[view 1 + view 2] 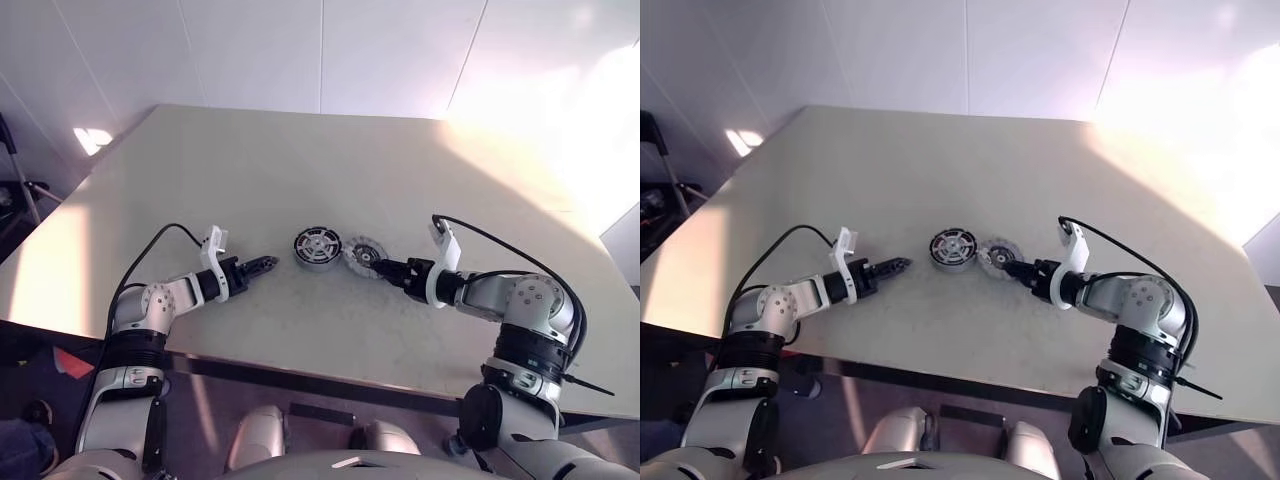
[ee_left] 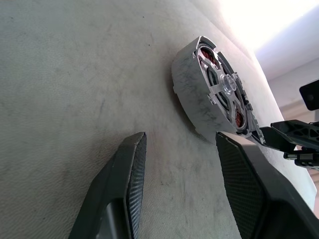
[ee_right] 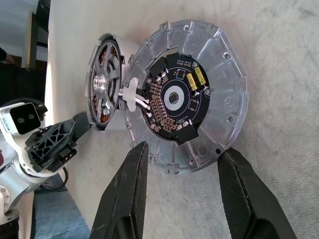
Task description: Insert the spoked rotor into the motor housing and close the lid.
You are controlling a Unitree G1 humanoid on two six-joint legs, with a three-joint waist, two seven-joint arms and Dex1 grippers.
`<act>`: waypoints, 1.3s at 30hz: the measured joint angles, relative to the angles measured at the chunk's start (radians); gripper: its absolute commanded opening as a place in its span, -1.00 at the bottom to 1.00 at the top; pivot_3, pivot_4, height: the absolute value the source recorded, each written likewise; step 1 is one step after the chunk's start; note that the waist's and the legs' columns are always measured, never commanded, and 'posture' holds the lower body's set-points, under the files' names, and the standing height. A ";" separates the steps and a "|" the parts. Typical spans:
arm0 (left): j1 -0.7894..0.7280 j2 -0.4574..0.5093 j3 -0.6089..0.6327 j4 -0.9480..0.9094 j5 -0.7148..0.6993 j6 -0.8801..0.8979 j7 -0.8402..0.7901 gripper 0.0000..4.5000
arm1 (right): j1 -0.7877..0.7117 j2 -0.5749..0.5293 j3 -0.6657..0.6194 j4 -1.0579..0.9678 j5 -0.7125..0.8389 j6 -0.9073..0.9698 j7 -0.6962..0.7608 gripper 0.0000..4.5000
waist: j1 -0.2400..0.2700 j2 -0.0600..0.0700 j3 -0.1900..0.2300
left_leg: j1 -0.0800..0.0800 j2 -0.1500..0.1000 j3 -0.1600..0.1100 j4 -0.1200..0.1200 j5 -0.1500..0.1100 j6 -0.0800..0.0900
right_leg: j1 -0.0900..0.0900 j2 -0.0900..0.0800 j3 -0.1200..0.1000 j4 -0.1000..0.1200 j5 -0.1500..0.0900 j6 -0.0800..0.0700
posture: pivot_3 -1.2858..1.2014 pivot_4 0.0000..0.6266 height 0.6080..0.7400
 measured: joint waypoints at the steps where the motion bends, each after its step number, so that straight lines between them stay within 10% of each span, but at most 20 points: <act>1: 0.000 -0.001 0.000 0.000 0.000 -0.002 0.000 0.06 | -0.002 -0.016 0.013 -0.002 0.003 -0.017 0.019 0.05 | 0.000 0.000 0.000 | 0.000 0.000 0.000 0.000 0.000 0.000 | 0.000 0.000 0.000 0.000 0.000 0.000 | 0.03 -1.00 1.00; 39: 0.003 -0.001 -0.021 0.028 0.033 -0.070 -0.019 0.06 | -0.113 -0.111 0.264 0.024 -0.039 -0.307 0.000 0.05 | -0.002 -0.006 -0.006 | 0.006 0.000 0.000 0.000 0.000 0.000 | 0.006 0.000 0.000 -0.001 0.000 0.000 | 0.03 -1.00 1.00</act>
